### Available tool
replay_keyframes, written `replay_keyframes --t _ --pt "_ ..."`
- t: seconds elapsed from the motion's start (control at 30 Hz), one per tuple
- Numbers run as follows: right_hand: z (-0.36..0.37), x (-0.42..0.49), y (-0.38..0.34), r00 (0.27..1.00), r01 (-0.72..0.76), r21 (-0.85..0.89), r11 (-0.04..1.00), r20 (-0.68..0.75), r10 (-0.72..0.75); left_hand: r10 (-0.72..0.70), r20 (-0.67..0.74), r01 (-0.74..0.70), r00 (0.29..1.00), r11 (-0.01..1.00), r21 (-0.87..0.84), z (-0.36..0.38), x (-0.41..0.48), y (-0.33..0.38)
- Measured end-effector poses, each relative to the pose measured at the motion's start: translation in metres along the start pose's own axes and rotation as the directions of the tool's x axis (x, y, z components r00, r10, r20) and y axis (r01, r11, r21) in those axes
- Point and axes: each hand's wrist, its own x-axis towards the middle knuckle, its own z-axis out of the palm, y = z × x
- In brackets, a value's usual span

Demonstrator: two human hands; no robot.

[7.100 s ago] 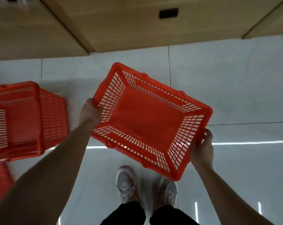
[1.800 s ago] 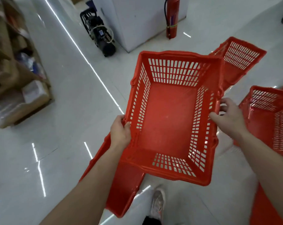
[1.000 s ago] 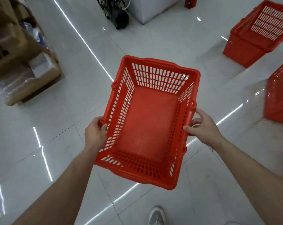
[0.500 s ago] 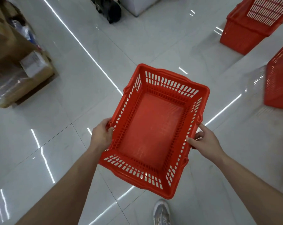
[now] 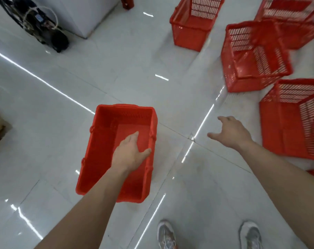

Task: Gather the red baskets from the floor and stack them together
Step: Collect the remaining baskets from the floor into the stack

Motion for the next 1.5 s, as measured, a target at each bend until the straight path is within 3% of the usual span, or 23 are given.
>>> replay_keyframes --t 0.17,0.33,0.63,0.73,0.93,1.13,1.3,1.37,1.5 --pt "-0.073 -0.029 0.164 0.965 -0.222 0.058 0.973 -0.132 0.228 0.230 0.065 -0.235 0.971 0.968 0.082 0.032 0.024 0.155" --pt "-0.110 -0.102 0.350 0.870 -0.417 0.187 0.889 -0.201 0.450 0.410 0.157 -0.429 0.898 0.896 0.115 0.100 0.011 0.322" --pt "-0.077 -0.220 0.631 0.701 -0.605 0.411 0.682 -0.132 0.701 0.592 0.328 -0.657 0.736 0.742 0.136 0.272 -0.073 0.568" --pt "-0.039 -0.247 0.725 0.663 -0.637 0.464 0.616 -0.079 0.744 0.568 0.372 -0.642 0.735 0.759 0.109 0.346 -0.101 0.623" --pt "0.069 -0.273 0.877 0.605 -0.671 0.526 0.522 -0.018 0.796 0.431 0.442 -0.483 0.787 0.876 0.005 0.513 -0.146 0.660" --pt "0.157 -0.259 0.930 0.720 -0.517 0.705 0.486 0.051 0.692 0.374 0.394 -0.343 0.840 0.927 -0.149 0.616 -0.175 0.626" --pt "0.185 -0.230 0.916 0.817 -0.398 0.776 0.488 0.058 0.574 0.246 0.253 -0.230 0.935 0.969 -0.095 0.644 -0.175 0.608" --pt "0.182 -0.225 0.905 0.823 -0.377 0.734 0.565 -0.016 0.568 0.231 0.254 -0.209 0.939 0.972 -0.112 0.639 -0.171 0.608" --pt "0.151 -0.239 0.887 0.812 -0.384 0.720 0.578 -0.035 0.582 0.270 0.275 -0.238 0.923 0.960 -0.145 0.604 -0.172 0.613"
